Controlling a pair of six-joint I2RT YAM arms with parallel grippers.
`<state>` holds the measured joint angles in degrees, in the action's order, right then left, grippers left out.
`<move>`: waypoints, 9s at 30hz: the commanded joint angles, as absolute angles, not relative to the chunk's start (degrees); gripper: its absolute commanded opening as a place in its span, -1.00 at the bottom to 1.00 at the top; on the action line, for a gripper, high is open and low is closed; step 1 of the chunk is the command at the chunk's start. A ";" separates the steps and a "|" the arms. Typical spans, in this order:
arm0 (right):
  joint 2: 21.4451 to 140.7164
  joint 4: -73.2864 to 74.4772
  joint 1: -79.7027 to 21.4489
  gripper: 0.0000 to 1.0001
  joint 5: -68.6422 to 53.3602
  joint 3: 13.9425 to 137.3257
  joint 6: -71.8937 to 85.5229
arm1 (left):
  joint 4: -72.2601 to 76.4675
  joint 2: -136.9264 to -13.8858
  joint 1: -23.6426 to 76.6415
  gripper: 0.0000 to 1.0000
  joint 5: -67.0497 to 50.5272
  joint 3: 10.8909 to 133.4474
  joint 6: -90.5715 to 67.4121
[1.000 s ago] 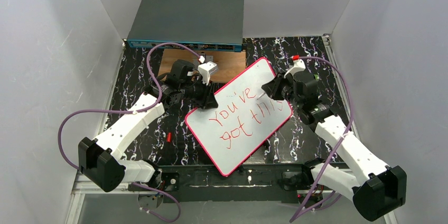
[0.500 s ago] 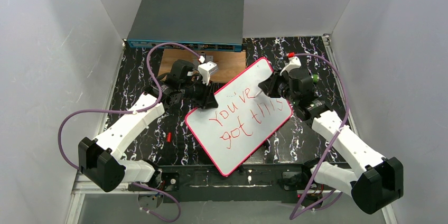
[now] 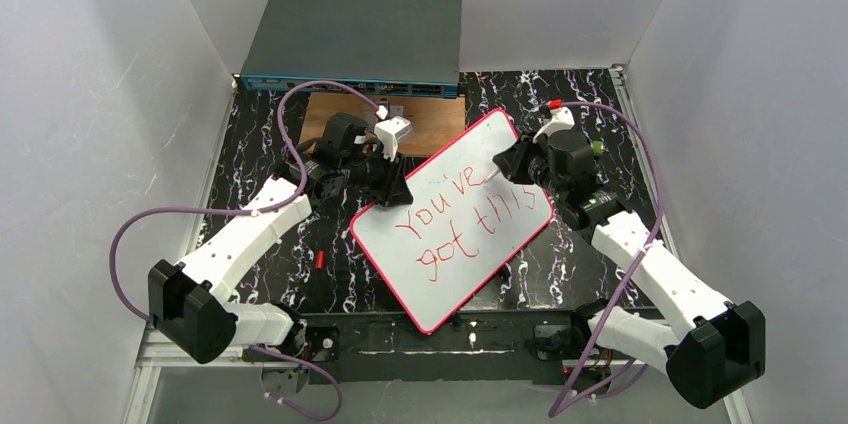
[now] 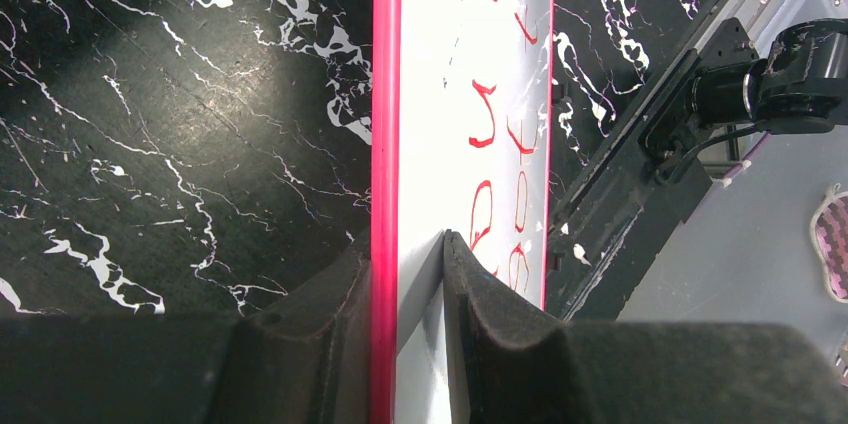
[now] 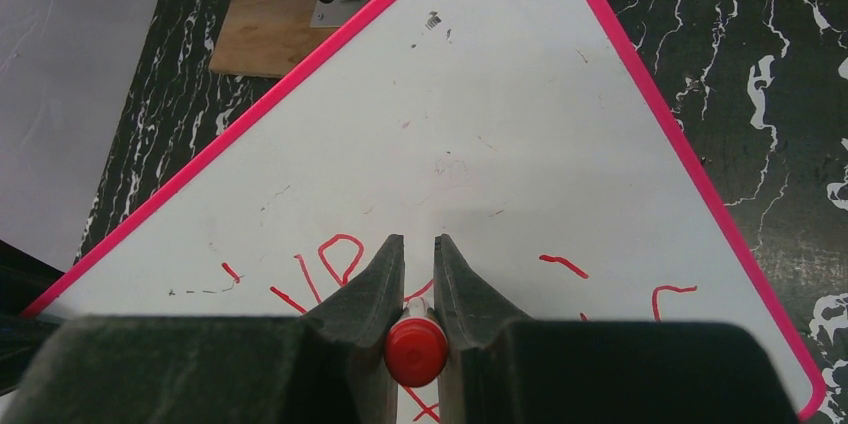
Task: Write a sentence on the whiteboard
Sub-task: Write a sentence on the whiteboard, then place the whiteboard marker at the center of the board, then reset both arms
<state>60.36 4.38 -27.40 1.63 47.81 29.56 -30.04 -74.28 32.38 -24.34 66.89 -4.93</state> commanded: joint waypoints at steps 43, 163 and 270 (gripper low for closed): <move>63.12 1.37 -27.68 -0.97 0.43 49.14 27.69 | -30.53 -72.44 32.08 -1.00 -16.01 65.26 0.88; 60.77 1.48 -28.37 -0.97 1.52 44.21 27.69 | -30.77 -72.00 32.08 -1.00 -16.26 65.22 -0.26; 75.64 51.89 8.57 0.37 -4.37 52.58 30.09 | -29.62 -69.30 32.17 -1.00 -16.47 63.44 0.57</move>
<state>78.85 49.76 8.29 -4.25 51.24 32.21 -29.93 -69.38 32.45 -23.70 63.37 -5.15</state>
